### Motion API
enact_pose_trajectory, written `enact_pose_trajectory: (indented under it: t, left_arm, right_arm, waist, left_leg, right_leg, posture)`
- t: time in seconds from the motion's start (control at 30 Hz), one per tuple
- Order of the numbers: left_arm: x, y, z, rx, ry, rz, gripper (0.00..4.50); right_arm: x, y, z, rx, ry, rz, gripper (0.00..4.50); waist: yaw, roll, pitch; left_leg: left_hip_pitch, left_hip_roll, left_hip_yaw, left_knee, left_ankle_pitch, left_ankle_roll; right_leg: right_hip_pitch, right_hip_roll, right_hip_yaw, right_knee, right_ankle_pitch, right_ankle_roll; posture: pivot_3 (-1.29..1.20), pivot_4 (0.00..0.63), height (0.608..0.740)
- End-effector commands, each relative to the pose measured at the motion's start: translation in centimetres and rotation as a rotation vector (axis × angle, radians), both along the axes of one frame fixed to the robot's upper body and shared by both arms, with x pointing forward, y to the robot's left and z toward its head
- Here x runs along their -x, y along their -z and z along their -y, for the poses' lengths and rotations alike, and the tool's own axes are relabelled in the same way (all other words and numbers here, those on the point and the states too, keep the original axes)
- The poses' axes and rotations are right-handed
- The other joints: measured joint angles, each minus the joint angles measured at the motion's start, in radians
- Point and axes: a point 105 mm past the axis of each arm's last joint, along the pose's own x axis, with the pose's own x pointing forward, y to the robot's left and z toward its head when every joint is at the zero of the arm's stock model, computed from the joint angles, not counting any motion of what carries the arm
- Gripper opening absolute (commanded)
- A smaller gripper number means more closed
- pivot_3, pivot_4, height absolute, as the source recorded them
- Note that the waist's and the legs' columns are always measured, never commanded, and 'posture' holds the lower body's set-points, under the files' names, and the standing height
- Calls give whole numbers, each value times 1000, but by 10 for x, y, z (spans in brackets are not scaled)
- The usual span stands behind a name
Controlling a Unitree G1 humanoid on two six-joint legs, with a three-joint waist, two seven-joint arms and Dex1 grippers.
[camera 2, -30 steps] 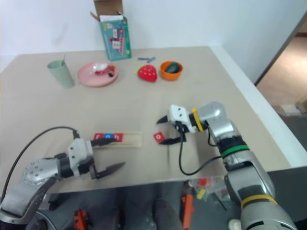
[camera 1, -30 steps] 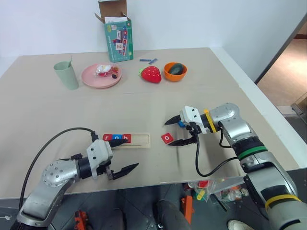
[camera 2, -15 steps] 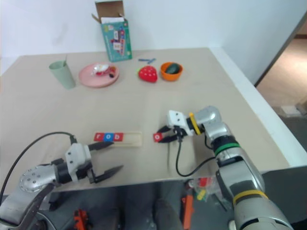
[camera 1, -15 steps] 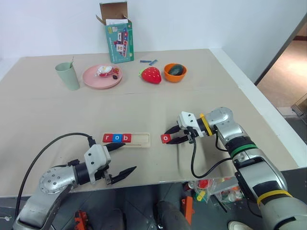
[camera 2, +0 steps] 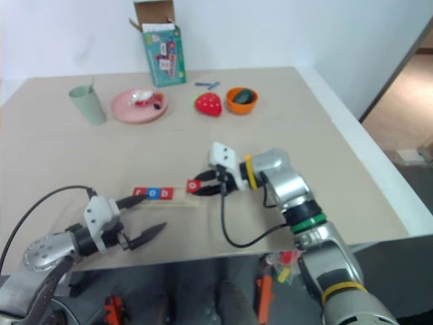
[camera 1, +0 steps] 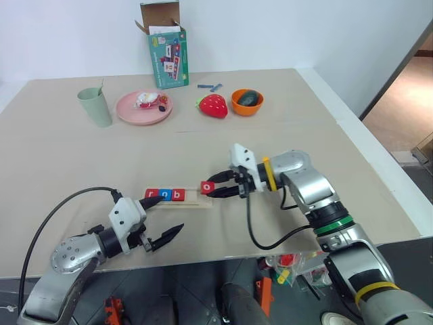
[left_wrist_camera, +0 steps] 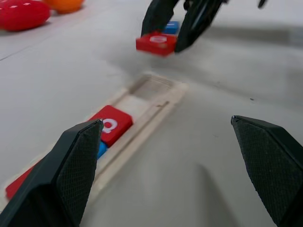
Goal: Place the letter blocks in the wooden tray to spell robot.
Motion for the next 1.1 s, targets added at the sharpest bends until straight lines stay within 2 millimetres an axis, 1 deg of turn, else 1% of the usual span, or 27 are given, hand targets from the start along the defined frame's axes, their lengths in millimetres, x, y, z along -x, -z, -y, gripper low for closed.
enact_pose_trajectory:
  t: [0.03,0.3,0.5,0.8,1.1]
  left_arm:
    - [-3,-9,-4,15,-20,28,4500]
    - [-3,-10,-4,12,-27,32,4500]
    - [-3,-11,-2,17,-31,38,4500]
    - [-2,-14,1,18,-29,52,4500]
    - [-1,-14,2,16,-29,50,4500]
  right_arm:
    - [-3,-7,-11,9,33,53,1174]
    - [2,3,-16,49,17,49,1174]
    - [2,4,-29,38,11,43,1174]
    - [1,9,-40,50,12,26,1174]
    - [-2,9,-38,58,12,26,1174]
  waist:
    - [0,0,0]
    - [0,0,0]
    - [-1,0,0]
    - [0,0,0]
    - [0,0,0]
  left_leg:
    - [0,0,0,0,0,0]
    - [-1,0,0,0,0,0]
    - [-1,0,0,0,0,0]
    - [-1,0,0,0,0,0]
    - [-2,0,-1,0,0,0]
  right_leg:
    - [0,0,0,0,0,0]
    - [-1,0,0,-1,0,1]
    - [-1,0,0,0,0,0]
    - [-1,0,0,-1,0,0]
    - [-1,0,-1,-1,0,0]
  posture:
    - [0,150,740]
    - [0,150,740]
    - [0,150,740]
    - [0,150,740]
    - [0,150,740]
